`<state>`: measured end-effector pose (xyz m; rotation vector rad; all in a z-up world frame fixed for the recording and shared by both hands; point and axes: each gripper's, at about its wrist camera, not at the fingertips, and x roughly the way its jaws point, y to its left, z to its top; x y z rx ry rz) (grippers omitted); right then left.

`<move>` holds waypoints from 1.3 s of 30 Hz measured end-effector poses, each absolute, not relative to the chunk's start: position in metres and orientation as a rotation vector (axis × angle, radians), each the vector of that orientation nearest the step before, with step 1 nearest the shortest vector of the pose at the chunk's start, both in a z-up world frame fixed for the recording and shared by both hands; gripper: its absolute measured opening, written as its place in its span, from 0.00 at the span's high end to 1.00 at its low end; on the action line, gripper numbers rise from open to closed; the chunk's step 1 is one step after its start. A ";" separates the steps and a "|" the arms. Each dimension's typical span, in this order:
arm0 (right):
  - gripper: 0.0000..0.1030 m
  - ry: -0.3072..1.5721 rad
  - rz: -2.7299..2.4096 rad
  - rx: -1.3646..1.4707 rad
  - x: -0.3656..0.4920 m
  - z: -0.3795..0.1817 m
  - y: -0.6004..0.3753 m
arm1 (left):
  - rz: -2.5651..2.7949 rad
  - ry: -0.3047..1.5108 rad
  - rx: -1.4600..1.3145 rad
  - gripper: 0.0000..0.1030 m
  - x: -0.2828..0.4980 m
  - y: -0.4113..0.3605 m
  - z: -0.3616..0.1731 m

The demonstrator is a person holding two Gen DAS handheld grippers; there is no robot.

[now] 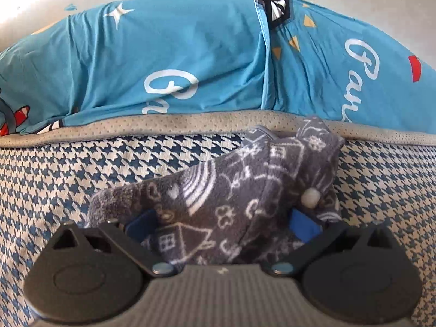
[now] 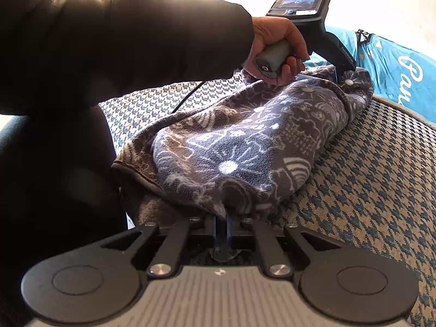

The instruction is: Fold clothes

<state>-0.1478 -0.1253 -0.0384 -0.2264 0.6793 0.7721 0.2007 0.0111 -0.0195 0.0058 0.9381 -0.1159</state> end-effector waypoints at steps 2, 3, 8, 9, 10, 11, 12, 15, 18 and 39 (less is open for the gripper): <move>0.93 0.676 0.774 -0.225 -0.148 -0.038 -0.124 | -0.113 0.955 0.010 0.00 0.205 0.009 -0.025; 0.93 0.667 0.780 -0.236 -0.149 -0.038 -0.124 | -0.112 0.962 0.012 0.00 0.207 0.008 -0.029; 0.95 0.670 0.833 -0.280 -0.153 -0.039 -0.122 | -0.094 0.998 0.041 0.00 0.215 0.002 -0.044; 0.95 0.674 0.850 -0.288 -0.154 -0.039 -0.122 | -0.089 1.003 0.040 0.00 0.216 0.001 -0.045; 0.95 0.677 0.865 -0.313 -0.157 -0.041 -0.121 | -0.084 1.005 0.036 0.00 0.217 0.001 -0.045; 0.95 0.681 0.880 -0.343 -0.160 -0.043 -0.119 | -0.079 1.008 0.031 0.00 0.218 0.001 -0.045; 0.95 0.684 0.894 -0.374 -0.164 -0.045 -0.118 | -0.075 1.009 0.026 0.00 0.218 0.001 -0.046; 0.95 0.709 0.935 -0.368 -0.166 -0.047 -0.121 | -0.062 1.014 0.013 0.00 0.221 0.001 -0.048; 0.94 0.740 0.988 -0.319 -0.167 -0.047 -0.123 | -0.054 1.019 0.000 0.00 0.222 0.002 -0.047; 0.94 0.680 0.932 -0.235 -0.171 -0.018 -0.135 | -0.173 0.884 0.020 0.00 0.145 0.028 0.007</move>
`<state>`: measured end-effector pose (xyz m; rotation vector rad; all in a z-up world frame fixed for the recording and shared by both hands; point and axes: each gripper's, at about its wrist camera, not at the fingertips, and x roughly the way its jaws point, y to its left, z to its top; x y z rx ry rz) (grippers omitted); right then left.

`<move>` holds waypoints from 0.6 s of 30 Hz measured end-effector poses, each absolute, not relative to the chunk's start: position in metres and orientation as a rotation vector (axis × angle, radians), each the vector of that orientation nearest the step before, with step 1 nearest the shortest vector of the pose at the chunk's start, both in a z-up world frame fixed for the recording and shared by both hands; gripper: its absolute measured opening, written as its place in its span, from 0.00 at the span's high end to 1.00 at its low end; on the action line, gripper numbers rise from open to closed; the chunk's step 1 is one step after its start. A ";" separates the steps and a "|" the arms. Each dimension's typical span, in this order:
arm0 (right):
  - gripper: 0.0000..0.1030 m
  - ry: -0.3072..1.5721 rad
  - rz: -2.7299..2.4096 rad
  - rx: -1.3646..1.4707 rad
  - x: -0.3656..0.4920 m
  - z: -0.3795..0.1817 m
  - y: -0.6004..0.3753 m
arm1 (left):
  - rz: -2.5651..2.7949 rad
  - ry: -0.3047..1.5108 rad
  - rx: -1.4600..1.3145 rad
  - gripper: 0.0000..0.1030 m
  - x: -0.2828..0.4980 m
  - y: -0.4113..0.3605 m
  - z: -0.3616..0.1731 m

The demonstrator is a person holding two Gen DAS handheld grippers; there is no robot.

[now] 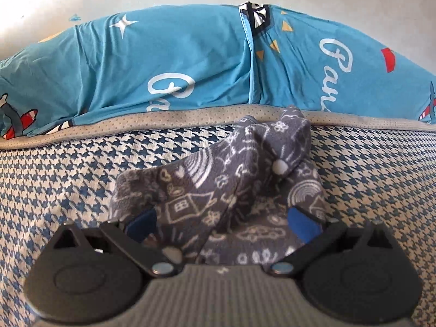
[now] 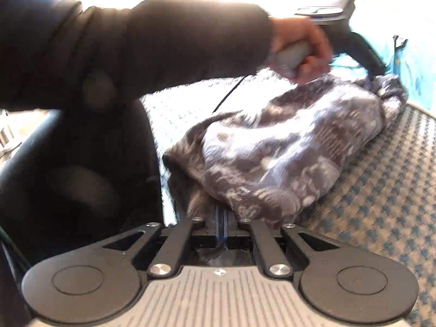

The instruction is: Fold clothes

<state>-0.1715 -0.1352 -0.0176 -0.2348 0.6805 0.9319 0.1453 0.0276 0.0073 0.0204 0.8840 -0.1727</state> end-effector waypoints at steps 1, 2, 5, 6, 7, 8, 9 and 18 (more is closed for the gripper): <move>0.92 0.677 0.917 -0.224 -0.167 -0.013 -0.137 | -0.174 0.881 0.016 0.00 0.136 0.031 0.010; 0.90 0.670 0.905 -0.210 -0.164 -0.008 -0.142 | -0.177 0.878 0.015 0.00 0.125 0.035 0.014; 0.80 0.633 0.889 -0.181 -0.148 0.011 -0.156 | -0.190 0.865 0.032 0.00 0.093 0.038 0.019; 0.79 0.622 0.893 -0.179 -0.141 0.016 -0.161 | -0.195 0.861 0.038 0.00 0.082 0.039 0.021; 0.78 0.612 0.892 -0.175 -0.136 0.021 -0.166 | -0.195 0.859 0.042 0.00 0.071 0.040 0.022; 0.77 0.601 0.889 -0.169 -0.131 0.026 -0.171 | -0.196 0.859 0.040 0.00 0.061 0.042 0.022; 0.76 0.594 0.884 -0.157 -0.124 0.029 -0.175 | -0.198 0.861 0.034 0.00 0.052 0.043 0.021; 0.74 0.628 0.658 -0.113 -0.050 0.033 -0.186 | -0.274 0.834 0.144 0.00 -0.012 0.014 0.010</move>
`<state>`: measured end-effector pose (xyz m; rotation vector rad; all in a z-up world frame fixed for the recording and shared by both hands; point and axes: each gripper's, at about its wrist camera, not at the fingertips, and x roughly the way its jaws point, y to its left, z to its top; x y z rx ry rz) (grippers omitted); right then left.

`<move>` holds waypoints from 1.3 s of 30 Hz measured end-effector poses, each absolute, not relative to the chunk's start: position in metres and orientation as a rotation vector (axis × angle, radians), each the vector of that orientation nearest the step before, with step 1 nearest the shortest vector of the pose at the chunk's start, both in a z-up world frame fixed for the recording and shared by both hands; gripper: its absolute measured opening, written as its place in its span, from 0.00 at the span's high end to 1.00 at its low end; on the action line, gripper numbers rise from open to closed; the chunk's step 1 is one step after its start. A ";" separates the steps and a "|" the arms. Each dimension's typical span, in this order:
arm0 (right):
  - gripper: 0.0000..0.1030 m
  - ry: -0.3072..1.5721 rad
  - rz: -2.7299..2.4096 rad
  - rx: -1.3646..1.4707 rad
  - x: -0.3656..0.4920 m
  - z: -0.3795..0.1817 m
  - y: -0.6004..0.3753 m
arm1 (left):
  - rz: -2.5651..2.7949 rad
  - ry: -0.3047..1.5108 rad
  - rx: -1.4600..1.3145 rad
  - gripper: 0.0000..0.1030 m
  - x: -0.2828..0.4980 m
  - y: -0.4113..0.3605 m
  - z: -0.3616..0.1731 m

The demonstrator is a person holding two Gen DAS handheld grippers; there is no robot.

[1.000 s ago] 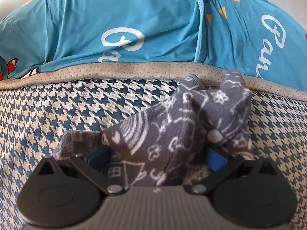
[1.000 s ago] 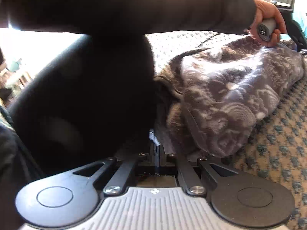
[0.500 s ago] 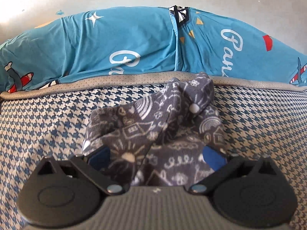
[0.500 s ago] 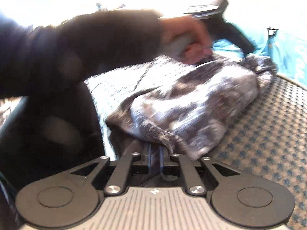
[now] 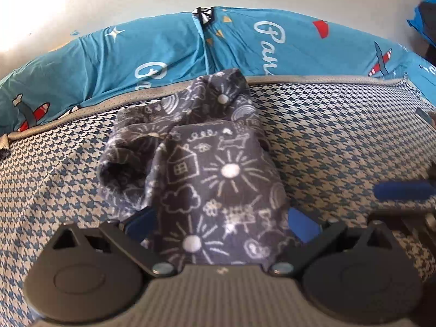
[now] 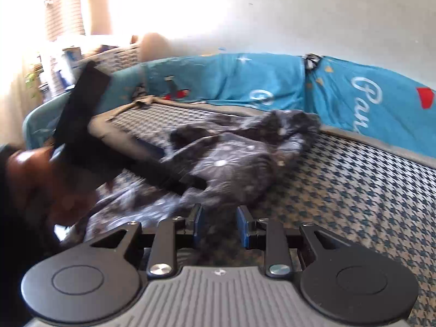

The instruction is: Fold clothes

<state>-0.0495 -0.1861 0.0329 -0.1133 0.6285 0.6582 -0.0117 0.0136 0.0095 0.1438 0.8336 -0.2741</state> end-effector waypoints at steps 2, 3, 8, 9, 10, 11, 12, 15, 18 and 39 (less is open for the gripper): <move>0.74 0.651 0.622 -0.096 -0.031 0.030 -0.187 | -0.297 0.830 0.185 0.00 -0.020 0.001 0.004; 0.74 0.663 0.606 -0.083 -0.024 0.030 -0.189 | -0.308 0.826 0.210 0.00 -0.024 -0.005 0.001; 0.74 0.705 0.559 -0.022 0.013 0.020 -0.191 | -0.288 0.801 0.310 0.00 -0.034 -0.026 -0.013; 0.73 0.708 0.552 -0.013 0.019 0.018 -0.190 | -0.279 0.795 0.324 0.00 -0.035 -0.029 -0.015; 0.73 0.708 0.550 0.000 0.026 0.017 -0.190 | -0.267 0.794 0.337 0.00 -0.035 -0.031 -0.017; 0.73 0.710 0.551 0.019 0.033 0.015 -0.189 | -0.254 0.793 0.349 0.00 -0.035 -0.032 -0.019; 0.73 0.714 0.554 0.040 0.041 0.013 -0.189 | -0.241 0.793 0.361 0.00 -0.035 -0.034 -0.022; 0.73 0.725 0.541 0.094 0.063 0.006 -0.188 | -0.256 0.816 0.389 0.00 -0.036 -0.037 -0.031; 0.72 0.742 0.531 0.171 0.087 -0.003 -0.189 | -0.251 0.831 0.407 0.00 -0.038 -0.036 -0.039; 0.92 0.737 0.467 0.407 0.171 -0.054 -0.164 | -0.289 0.895 0.296 0.00 -0.050 0.008 -0.049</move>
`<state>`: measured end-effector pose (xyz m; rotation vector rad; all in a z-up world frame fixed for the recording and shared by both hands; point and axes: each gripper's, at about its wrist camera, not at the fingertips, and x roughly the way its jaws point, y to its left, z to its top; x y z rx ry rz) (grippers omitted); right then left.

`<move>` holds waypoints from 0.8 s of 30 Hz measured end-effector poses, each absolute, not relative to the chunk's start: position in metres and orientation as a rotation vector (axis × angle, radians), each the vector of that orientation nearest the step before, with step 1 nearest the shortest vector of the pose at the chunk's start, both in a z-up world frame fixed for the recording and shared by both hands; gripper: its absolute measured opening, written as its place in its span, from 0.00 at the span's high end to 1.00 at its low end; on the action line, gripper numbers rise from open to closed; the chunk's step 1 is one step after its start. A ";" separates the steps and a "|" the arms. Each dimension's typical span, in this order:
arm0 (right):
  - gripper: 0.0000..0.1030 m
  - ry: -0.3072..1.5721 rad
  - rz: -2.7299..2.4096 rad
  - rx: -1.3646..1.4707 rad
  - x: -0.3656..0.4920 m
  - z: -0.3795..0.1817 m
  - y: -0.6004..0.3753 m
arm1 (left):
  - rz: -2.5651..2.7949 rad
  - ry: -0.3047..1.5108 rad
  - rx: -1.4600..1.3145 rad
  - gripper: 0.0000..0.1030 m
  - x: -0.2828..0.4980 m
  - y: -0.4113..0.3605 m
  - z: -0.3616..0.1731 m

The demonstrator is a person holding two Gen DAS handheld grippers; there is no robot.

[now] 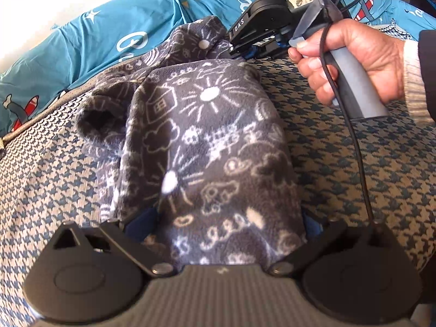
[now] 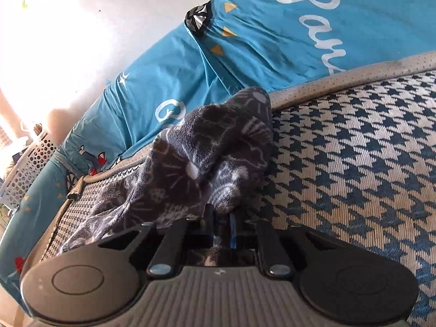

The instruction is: Fold clothes

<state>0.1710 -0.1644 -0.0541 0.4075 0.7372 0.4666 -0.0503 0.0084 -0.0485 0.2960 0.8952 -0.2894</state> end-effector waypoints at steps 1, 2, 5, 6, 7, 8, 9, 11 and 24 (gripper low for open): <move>0.93 0.721 0.452 0.411 0.173 -0.053 -0.163 | -0.291 0.898 0.291 0.00 -0.051 0.010 -0.048; 0.93 0.707 0.444 0.415 0.175 -0.052 -0.162 | -0.294 0.899 0.289 0.00 -0.052 0.010 -0.048; 0.93 0.703 0.433 0.409 0.181 -0.052 -0.156 | -0.307 0.905 0.279 0.00 -0.057 0.013 -0.048; 0.93 0.715 0.415 0.407 0.183 -0.053 -0.155 | -0.316 0.909 0.274 0.00 -0.059 0.013 -0.048; 0.94 0.731 0.391 0.405 0.185 -0.055 -0.154 | -0.329 0.914 0.277 0.00 -0.060 0.013 -0.047; 0.94 0.737 0.379 0.407 0.186 -0.054 -0.153 | -0.342 0.919 0.280 0.00 -0.060 0.013 -0.046; 0.94 0.736 0.370 0.401 0.186 -0.051 -0.152 | -0.355 0.924 0.283 0.00 -0.061 0.013 -0.046; 0.94 0.723 0.349 0.395 0.186 -0.045 -0.154 | -0.378 0.935 0.289 0.00 -0.063 0.013 -0.044; 0.78 0.618 0.349 0.381 0.176 -0.023 -0.158 | -0.410 0.822 0.198 0.00 -0.064 0.025 -0.017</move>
